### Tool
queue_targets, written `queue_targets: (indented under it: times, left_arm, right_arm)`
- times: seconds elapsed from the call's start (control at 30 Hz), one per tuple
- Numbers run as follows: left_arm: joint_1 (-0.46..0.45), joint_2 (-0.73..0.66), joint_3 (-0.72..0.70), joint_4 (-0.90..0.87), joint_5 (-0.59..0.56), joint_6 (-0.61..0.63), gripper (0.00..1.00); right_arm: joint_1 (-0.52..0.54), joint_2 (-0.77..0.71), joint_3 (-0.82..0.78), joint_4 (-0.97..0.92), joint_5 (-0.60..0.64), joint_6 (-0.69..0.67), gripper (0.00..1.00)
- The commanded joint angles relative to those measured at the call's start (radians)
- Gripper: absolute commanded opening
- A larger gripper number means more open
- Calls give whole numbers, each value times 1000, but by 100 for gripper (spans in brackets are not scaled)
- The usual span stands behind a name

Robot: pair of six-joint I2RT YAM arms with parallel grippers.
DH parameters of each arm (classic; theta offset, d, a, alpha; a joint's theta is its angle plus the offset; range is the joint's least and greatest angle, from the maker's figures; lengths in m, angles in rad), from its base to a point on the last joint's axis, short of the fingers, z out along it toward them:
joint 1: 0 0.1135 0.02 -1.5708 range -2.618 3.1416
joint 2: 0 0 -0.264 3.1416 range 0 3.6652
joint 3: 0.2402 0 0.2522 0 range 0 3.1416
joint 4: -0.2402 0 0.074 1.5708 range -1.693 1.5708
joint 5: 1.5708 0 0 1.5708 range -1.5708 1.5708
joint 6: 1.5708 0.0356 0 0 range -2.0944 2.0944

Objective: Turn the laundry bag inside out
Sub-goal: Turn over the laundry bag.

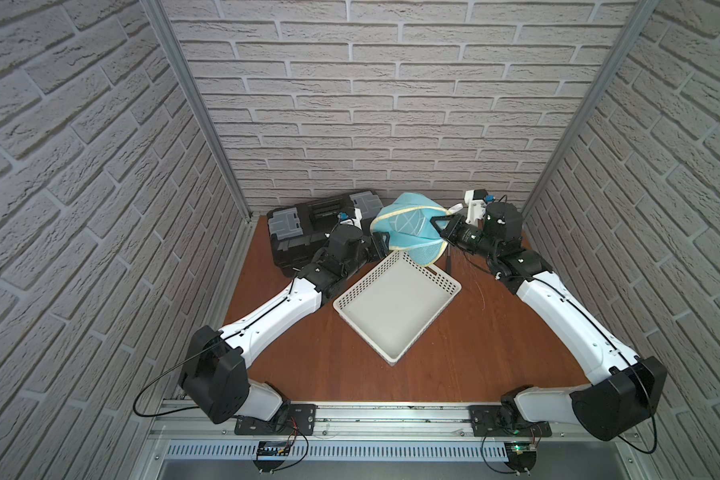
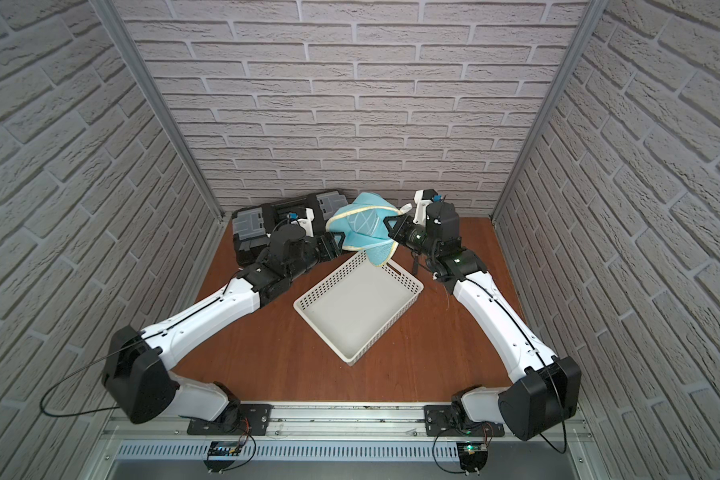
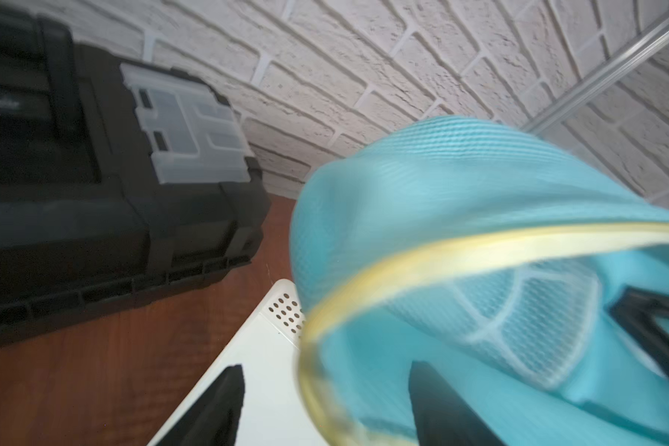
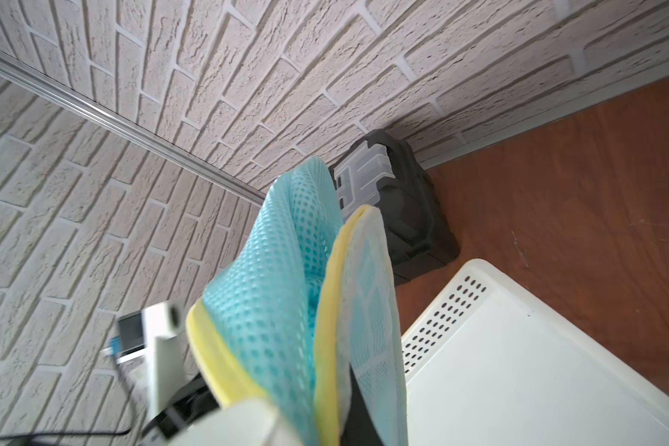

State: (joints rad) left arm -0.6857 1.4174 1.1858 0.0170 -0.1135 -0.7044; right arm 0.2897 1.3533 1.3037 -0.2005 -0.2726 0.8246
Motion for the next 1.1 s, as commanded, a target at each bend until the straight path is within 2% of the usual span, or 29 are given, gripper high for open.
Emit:
queue_targets:
  times: [0.0, 0.17, 0.27, 0.33, 0.43, 0.67, 0.77, 0.97, 1.07]
  left_arm:
    - [-48, 11, 63, -35, -65, 350, 64]
    - [-57, 16, 87, -16, -9, 463, 55]
    - [-37, 63, 140, -63, 136, 513, 56]
    - [-16, 109, 197, -115, 261, 514, 60]
    - [7, 141, 219, -114, 360, 491, 68]
    - [48, 169, 215, -98, 491, 426, 84]
    - [63, 169, 200, -86, 532, 403, 96]
    - [76, 167, 194, -82, 571, 395, 98]
    - [77, 177, 199, -93, 563, 402, 92]
  right_arm:
    - [11, 16, 34, -45, 7, -76, 3]
    - [12, 4, 40, -80, 13, -99, 3]
    - [14, 12, 42, -69, -31, -87, 3]
    - [14, 15, 43, -57, -58, -72, 3]
    - [13, 12, 37, -35, -90, -60, 3]
    - [14, 17, 25, 38, -176, -18, 3]
    - [14, 19, 19, 67, -202, -11, 3]
    - [14, 44, 12, 134, -281, 35, 3]
    - [16, 50, -5, 190, -299, 85, 3]
